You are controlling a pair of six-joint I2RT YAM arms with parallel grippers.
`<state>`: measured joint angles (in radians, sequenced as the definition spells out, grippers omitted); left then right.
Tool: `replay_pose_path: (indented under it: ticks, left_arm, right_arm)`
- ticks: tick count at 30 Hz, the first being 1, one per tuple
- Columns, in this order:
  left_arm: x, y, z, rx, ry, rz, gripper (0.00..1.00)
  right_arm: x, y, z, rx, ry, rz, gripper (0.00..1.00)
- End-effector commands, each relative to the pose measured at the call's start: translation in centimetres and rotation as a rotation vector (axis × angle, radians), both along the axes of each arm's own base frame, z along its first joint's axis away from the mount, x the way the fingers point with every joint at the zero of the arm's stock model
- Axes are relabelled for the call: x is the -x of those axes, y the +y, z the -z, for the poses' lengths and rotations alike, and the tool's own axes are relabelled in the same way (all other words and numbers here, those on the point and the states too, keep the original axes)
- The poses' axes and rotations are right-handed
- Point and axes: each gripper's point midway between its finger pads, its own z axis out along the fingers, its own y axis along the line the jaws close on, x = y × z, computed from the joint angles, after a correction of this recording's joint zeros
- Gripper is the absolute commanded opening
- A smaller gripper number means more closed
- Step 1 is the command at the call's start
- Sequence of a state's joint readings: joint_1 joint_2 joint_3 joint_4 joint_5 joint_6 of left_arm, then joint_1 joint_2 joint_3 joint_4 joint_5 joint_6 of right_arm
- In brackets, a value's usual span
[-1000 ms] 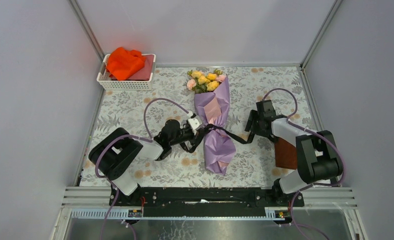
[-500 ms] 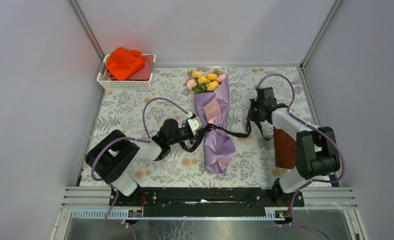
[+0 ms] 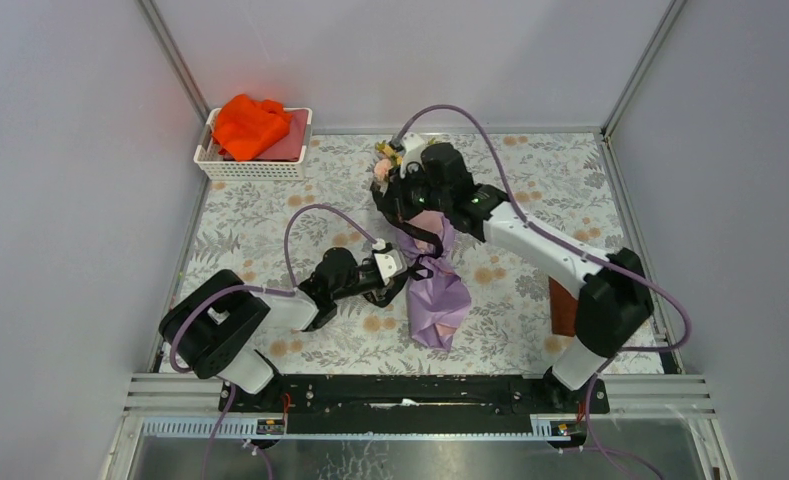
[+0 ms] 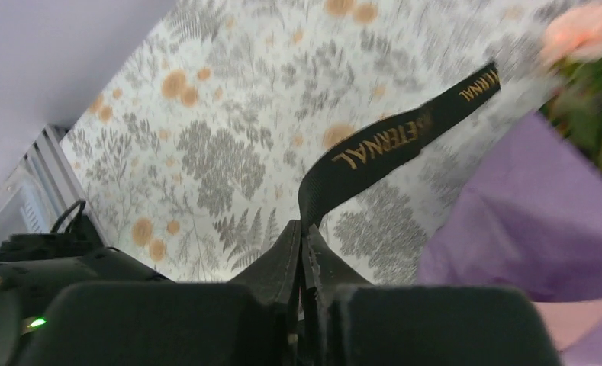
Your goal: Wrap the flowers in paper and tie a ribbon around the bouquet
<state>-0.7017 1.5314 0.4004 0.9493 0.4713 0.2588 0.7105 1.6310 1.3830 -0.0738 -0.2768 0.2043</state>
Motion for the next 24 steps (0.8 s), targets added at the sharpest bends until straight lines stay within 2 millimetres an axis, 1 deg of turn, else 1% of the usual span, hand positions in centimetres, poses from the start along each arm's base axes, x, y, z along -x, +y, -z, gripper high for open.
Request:
replay_pose_path:
  ticks: [1, 2, 3, 4, 5, 7, 10, 11, 12, 14, 15, 16, 17, 18, 19, 21, 24]
  left_arm:
    - [-0.1, -0.1, -2.0, 0.044, -0.082, -0.002, 0.00]
    - [0.0, 0.0, -1.9, 0.042, -0.082, -0.002, 0.00]
    - [0.0, 0.0, -1.9, 0.041, -0.079, -0.004, 0.00]
    - [0.1, 0.0, -1.8, 0.041, -0.077, -0.004, 0.00]
    - [0.1, 0.1, -1.8, 0.042, -0.073, -0.006, 0.00]
    - [0.1, 0.1, -1.6, 0.043, -0.066, -0.011, 0.00]
    - [-0.1, 0.1, -1.8, 0.051, -0.066, -0.020, 0.00]
    - [-0.1, 0.1, -1.8, 0.052, -0.068, -0.022, 0.00]
    - [-0.1, 0.1, -1.7, 0.050, -0.069, -0.020, 0.00]
    - [-0.2, 0.1, -1.6, 0.048, -0.068, -0.023, 0.00]
    - [-0.3, 0.1, -1.6, 0.048, -0.066, -0.024, 0.00]
    - [-0.3, 0.1, -1.6, 0.048, -0.063, -0.024, 0.00]
    - [-0.3, 0.1, -1.5, 0.049, -0.061, -0.025, 0.00]
    - [-0.3, 0.0, -1.5, 0.050, -0.058, -0.026, 0.00]
    - [-0.4, 0.0, -1.4, 0.049, -0.055, -0.028, 0.00]
    - [-0.6, 0.0, -1.4, 0.048, -0.053, -0.035, 0.00]
    - [-0.6, 0.0, -1.3, 0.042, -0.050, -0.036, 0.00]
  right_arm:
    - [1.7, 2.1, 2.4, 0.025, 0.112, -0.108, 0.15]
    - [1.8, 2.0, 2.7, 0.042, 0.127, -0.109, 0.26]
    - [1.6, 1.7, 2.6, 0.059, 0.120, -0.103, 0.36]
    - [1.4, 1.3, 2.3, 0.075, 0.106, -0.098, 0.44]
    - [1.1, 0.9, 1.9, 0.089, 0.088, -0.087, 0.49]
    - [0.6, -0.3, 0.8, 0.104, 0.044, -0.074, 0.58]
    - [0.4, -2.8, -1.1, 0.101, -0.044, -0.082, 0.62]
    - [0.9, -3.7, -1.5, 0.089, -0.076, -0.108, 0.63]
    - [1.9, -4.6, -0.5, 0.103, -0.127, -0.181, 0.64]
    - [3.9, -6.0, 0.4, 0.093, -0.243, -0.291, 0.66]
    - [5.1, -6.3, 0.9, 0.092, -0.323, -0.356, 0.67]
    - [6.9, -6.6, 2.0, 0.092, -0.384, -0.450, 0.68]
    - [8.2, -6.9, 2.8, 0.093, -0.469, -0.525, 0.69]
    - [9.0, -7.2, 3.1, 0.084, -0.545, -0.559, 0.70]
    - [9.6, -7.4, 3.6, 0.072, -0.577, -0.565, 0.73]
    - [10.1, -7.8, 4.4, 0.068, -0.617, -0.564, 0.76]
    - [11.2, -7.8, 6.6, 0.083, -0.580, -0.644, 0.77]
